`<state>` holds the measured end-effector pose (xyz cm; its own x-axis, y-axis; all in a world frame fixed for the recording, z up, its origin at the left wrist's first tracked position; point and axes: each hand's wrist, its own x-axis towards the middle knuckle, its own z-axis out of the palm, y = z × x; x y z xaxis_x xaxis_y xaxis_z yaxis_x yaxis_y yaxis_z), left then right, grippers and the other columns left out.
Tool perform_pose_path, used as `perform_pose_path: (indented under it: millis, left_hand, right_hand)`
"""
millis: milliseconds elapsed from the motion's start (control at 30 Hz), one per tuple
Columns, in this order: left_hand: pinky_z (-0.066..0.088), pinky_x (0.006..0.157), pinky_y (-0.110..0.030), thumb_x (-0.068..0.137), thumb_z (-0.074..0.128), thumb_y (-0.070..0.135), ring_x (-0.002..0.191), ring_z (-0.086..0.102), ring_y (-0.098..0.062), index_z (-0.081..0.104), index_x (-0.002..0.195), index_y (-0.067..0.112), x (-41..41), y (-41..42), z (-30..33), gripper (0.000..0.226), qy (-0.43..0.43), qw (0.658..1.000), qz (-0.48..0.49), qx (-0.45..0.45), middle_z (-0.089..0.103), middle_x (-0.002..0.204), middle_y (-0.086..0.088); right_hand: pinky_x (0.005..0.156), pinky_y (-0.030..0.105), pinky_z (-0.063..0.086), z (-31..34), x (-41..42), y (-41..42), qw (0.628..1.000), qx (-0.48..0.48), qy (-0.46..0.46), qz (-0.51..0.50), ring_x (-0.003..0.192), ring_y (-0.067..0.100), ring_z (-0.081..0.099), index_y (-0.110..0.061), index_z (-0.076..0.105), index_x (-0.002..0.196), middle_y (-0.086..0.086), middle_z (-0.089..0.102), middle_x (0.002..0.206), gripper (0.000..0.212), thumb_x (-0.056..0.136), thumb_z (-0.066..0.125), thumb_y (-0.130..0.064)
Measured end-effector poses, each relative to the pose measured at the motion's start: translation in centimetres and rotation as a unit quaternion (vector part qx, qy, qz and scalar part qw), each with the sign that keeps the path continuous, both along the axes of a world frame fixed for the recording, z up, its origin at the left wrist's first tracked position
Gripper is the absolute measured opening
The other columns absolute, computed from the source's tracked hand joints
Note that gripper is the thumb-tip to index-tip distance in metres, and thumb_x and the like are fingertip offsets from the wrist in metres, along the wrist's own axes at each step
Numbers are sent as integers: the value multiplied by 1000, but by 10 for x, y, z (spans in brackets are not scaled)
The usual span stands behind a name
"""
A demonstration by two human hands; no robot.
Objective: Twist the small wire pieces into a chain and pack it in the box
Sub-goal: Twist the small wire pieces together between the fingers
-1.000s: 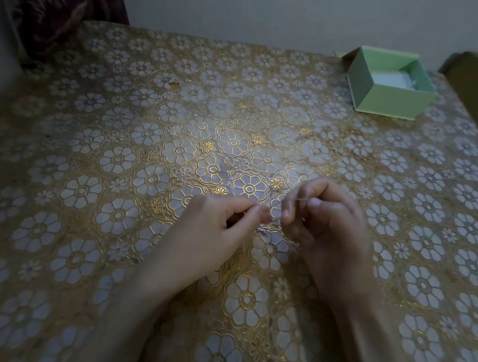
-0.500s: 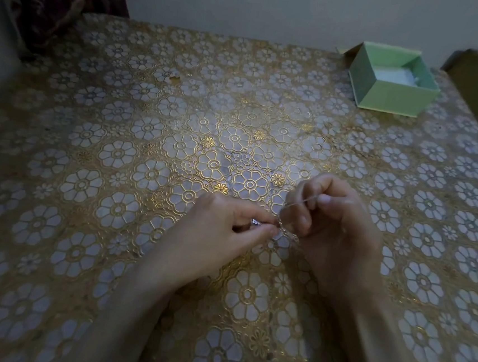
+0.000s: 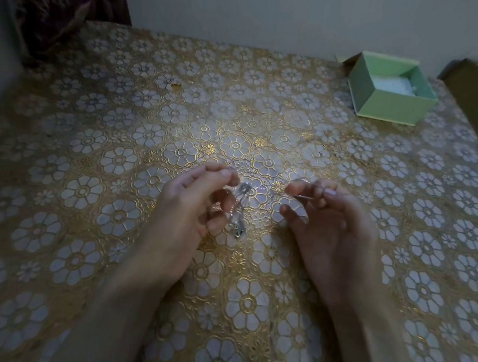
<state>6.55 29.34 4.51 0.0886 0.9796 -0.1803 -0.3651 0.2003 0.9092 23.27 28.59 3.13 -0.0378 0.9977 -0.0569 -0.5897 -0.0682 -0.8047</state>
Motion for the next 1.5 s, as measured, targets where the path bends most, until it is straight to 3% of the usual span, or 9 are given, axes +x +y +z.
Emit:
perform_pose_path:
  millis: [200, 400, 500, 667, 867, 1067, 1233, 1367, 1500]
  left_hand:
    - [28, 41, -15, 72, 57, 21, 56, 46, -6, 61, 71, 16, 1, -2, 8, 6, -65, 996, -21, -53, 59, 73, 6]
    - [28, 40, -14, 71, 53, 22, 55, 43, -8, 54, 73, 17, 0, 0, 8, 5, -148, 983, -12, -107, 57, 71, 3]
    - [28, 39, -14, 70, 52, 21, 55, 43, -8, 55, 69, 16, -1, 1, 9, 6, -165, 980, 2, -113, 59, 71, 2]
    - [33, 38, -14, 72, 51, 19, 54, 46, -9, 54, 70, 15, -1, 2, 6, 5, -162, 980, 8, -117, 60, 73, 0]
    - [30, 39, -13, 77, 52, 21, 51, 40, -6, 52, 76, 17, -1, 3, 2, 4, -181, 978, 14, -104, 50, 64, 6]
    - [30, 40, -13, 70, 61, 22, 46, 40, -5, 61, 83, 11, -2, 3, -5, 17, 15, 999, 6, -50, 45, 53, 7]
    - [28, 41, -11, 80, 67, 18, 43, 32, -7, 74, 85, 19, 3, -3, -6, 9, 220, 971, -93, 16, 38, 58, -4]
    - [27, 48, -18, 77, 68, 34, 52, 30, -13, 74, 84, 27, 2, -6, -5, 12, 289, 941, -157, 76, 32, 57, -2]
    - [29, 49, -14, 80, 69, 23, 49, 28, -8, 72, 84, 23, 1, -6, -4, 4, 308, 929, -180, 98, 26, 56, 1]
  right_hand:
    - [76, 30, 51, -3, 1, 3, 983, -50, 179, -7, 74, 15, 60, -17, 58, 60, -1, 59, 67, 19, 49, 73, -21]
    - [77, 34, 56, 5, -2, 3, 952, -81, 294, -30, 59, 16, 59, -10, 61, 66, -2, 52, 57, 7, 68, 57, -15]
    - [63, 26, 53, 2, 2, 4, 939, -71, 336, -3, 53, 12, 51, -7, 66, 82, -3, 50, 59, 14, 76, 57, -16]
    - [38, 15, 36, 2, 4, 3, 961, -75, 267, -14, 38, 5, 36, -11, 65, 100, -1, 69, 83, 26, 76, 58, -19]
    - [35, 12, 31, 6, 3, 1, 981, -61, 181, -33, 36, 3, 30, -17, 57, 110, -1, 68, 107, 38, 72, 56, -18]
    - [49, 16, 44, 8, 4, 1, 988, -38, 120, -90, 51, 5, 49, -17, 61, 99, -4, 70, 87, 24, 79, 47, -16]
    - [55, 18, 46, 9, 10, 0, 983, -6, 145, -115, 56, 7, 52, -19, 65, 85, -6, 60, 68, 18, 84, 46, -18]
    - [56, 18, 47, 8, 14, 0, 980, 1, 155, -124, 59, 7, 52, -21, 65, 84, -7, 58, 68, 19, 86, 46, -20]
    - [64, 21, 51, 8, 12, 1, 980, 6, 152, -127, 66, 8, 57, -20, 66, 83, -6, 62, 74, 21, 87, 46, -19]
